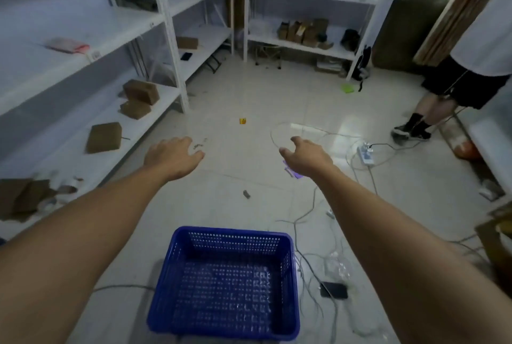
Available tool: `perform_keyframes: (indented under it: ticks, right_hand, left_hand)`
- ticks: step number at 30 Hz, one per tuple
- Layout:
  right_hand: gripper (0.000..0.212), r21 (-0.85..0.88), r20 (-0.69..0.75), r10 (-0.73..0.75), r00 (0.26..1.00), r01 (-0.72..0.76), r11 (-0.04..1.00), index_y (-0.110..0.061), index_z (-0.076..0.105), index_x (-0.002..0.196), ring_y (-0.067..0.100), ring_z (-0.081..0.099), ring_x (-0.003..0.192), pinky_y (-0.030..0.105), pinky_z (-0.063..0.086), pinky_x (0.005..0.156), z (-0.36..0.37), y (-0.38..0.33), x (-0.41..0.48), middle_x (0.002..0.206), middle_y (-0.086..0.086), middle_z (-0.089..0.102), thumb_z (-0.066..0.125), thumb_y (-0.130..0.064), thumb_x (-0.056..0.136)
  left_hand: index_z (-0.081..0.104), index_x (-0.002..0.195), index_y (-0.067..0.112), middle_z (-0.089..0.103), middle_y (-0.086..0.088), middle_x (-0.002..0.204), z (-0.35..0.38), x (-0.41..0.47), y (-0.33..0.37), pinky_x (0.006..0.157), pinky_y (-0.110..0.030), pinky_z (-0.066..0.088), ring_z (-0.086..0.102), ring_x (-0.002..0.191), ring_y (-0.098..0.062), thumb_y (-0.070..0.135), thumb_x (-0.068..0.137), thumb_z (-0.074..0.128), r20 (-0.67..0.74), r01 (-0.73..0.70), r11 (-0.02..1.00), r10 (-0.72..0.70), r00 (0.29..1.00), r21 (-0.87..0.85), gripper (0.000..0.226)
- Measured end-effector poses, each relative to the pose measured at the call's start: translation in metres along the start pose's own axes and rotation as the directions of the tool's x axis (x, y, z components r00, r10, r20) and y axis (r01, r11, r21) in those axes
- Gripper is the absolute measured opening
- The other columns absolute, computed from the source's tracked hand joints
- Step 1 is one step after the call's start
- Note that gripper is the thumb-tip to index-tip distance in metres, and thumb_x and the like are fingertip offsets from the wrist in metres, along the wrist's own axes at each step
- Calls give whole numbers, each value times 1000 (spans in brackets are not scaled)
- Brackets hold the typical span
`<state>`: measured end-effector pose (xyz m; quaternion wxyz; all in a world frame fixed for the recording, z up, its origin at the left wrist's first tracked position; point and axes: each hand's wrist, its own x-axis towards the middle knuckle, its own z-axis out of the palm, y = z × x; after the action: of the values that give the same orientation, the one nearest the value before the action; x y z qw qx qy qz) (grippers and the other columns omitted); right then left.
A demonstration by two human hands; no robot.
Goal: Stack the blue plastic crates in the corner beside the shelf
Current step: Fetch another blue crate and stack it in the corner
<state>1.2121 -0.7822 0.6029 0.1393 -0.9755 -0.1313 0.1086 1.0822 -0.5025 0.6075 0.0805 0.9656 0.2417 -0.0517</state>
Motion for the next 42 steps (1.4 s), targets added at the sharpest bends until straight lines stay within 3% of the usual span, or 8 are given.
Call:
perform_keyframes:
  ticks: [11, 17, 21, 25, 28, 34, 38, 42]
  right_hand:
    - [73, 40, 362, 251, 898, -284, 958, -17, 27, 153, 41, 48, 132, 51, 43, 106, 274, 116, 35, 148, 19, 48, 42, -58, 94]
    - [73, 79, 468, 338, 817, -420, 904, -20, 36, 145, 39, 58, 115, 53, 50, 97, 432, 182, 36, 133, 17, 57, 42, -64, 86]
    - [79, 90, 471, 466, 749, -566, 819, -23, 31, 147, 42, 56, 117, 57, 48, 98, 518, 218, 30, 136, 17, 54, 44, -63, 81]
    - [73, 163, 427, 629, 650, -739, 653, -12, 32, 141, 44, 58, 112, 59, 50, 95, 579, 245, 20, 133, 22, 54, 53, -51, 83]
    - [50, 166, 436, 654, 618, -770, 617, -6, 39, 134, 43, 62, 103, 56, 52, 92, 608, 258, 19, 126, 24, 59, 53, -33, 94]
    - [37, 181, 331, 676, 659, -747, 639, -10, 38, 133, 37, 57, 86, 52, 51, 84, 637, 268, 15, 117, 25, 62, 45, -16, 98]
    - [38, 194, 291, 663, 690, -721, 665, -15, 35, 136, 35, 55, 83, 49, 49, 80, 646, 272, 16, 114, 25, 63, 44, -13, 99]
    - [37, 202, 266, 663, 699, -713, 671, -16, 37, 133, 43, 62, 93, 56, 52, 86, 646, 272, 15, 113, 24, 63, 46, -12, 97]
  left_hand:
    - [39, 152, 21, 49, -14, 152, 289, 14, -69, 101, -49, 47, 53, 130, -40, 69, 94, 39, 392, 355, 926, -280, 876, -133, 75]
    - [47, 141, 26, 63, -11, 126, 451, 19, -128, 87, -50, 57, 65, 101, -34, 85, 82, 36, 474, 454, 881, -347, 810, -131, 84]
    - [49, 140, 23, 62, -15, 127, 537, 25, -170, 89, -54, 57, 64, 103, -38, 88, 77, 35, 453, 506, 852, -401, 796, -136, 92]
    - [45, 144, 11, 56, -26, 133, 577, 32, -187, 92, -58, 54, 61, 110, -46, 74, 89, 47, 378, 581, 798, -493, 783, -162, 84]
    - [32, 151, 5, 49, -29, 141, 606, 37, -208, 94, -61, 52, 57, 116, -49, 60, 90, 57, 387, 643, 751, -553, 738, -151, 86]
    - [24, 155, 13, 54, -27, 140, 641, 34, -237, 94, -54, 48, 58, 115, -46, 21, 102, 57, 469, 647, 726, -499, 729, -235, 63]
    - [10, 160, 27, 56, -28, 136, 654, 39, -241, 88, -55, 50, 61, 105, -46, 5, 97, 60, 422, 586, 768, -455, 784, -260, 83]
    - [2, 159, 40, 61, -27, 129, 651, 38, -243, 83, -57, 56, 64, 95, -45, 9, 92, 64, 380, 537, 816, -437, 815, -214, 97]
